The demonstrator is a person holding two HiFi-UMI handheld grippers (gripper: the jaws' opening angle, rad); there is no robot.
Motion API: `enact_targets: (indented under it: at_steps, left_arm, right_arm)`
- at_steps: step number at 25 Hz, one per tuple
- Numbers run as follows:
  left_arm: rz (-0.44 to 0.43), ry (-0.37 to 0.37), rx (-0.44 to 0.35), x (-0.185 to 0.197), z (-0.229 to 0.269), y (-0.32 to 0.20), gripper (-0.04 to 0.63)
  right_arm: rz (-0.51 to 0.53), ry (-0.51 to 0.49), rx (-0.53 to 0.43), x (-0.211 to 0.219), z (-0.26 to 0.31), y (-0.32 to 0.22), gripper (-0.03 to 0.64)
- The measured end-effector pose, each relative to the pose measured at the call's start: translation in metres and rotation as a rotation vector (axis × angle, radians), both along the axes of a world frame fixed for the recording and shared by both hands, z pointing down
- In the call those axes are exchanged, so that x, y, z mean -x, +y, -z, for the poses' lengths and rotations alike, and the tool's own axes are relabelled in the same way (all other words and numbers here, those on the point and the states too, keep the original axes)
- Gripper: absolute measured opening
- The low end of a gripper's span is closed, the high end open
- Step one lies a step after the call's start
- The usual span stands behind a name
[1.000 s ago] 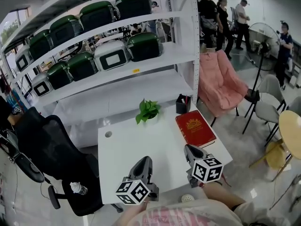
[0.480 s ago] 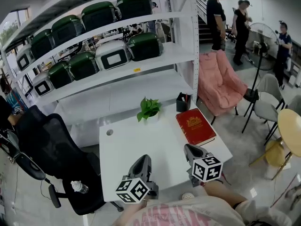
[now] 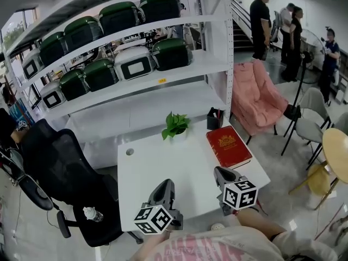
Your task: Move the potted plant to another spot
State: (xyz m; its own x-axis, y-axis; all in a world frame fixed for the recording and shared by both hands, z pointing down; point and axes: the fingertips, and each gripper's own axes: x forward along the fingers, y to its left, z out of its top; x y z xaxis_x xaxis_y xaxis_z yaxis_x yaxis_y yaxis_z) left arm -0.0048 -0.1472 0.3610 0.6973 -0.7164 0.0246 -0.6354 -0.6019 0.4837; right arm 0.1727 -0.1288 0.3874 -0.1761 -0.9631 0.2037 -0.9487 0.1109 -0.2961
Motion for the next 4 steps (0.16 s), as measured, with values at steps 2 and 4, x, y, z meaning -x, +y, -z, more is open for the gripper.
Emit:
enact_targets:
  at_steps: [2,4]
  left_arm:
    - [0.01,0.003,0.0,0.0038,0.0004,-0.0004,0.025]
    - [0.017,0.007,0.001,0.0067,0.0009,-0.0007,0.025]
  right_arm:
    - [0.0,0.001,0.003,0.0014,-0.0005,0.0009,0.011]
    - [0.0,0.002,0.006,0.0024,-0.0007,0.0018,0.011]
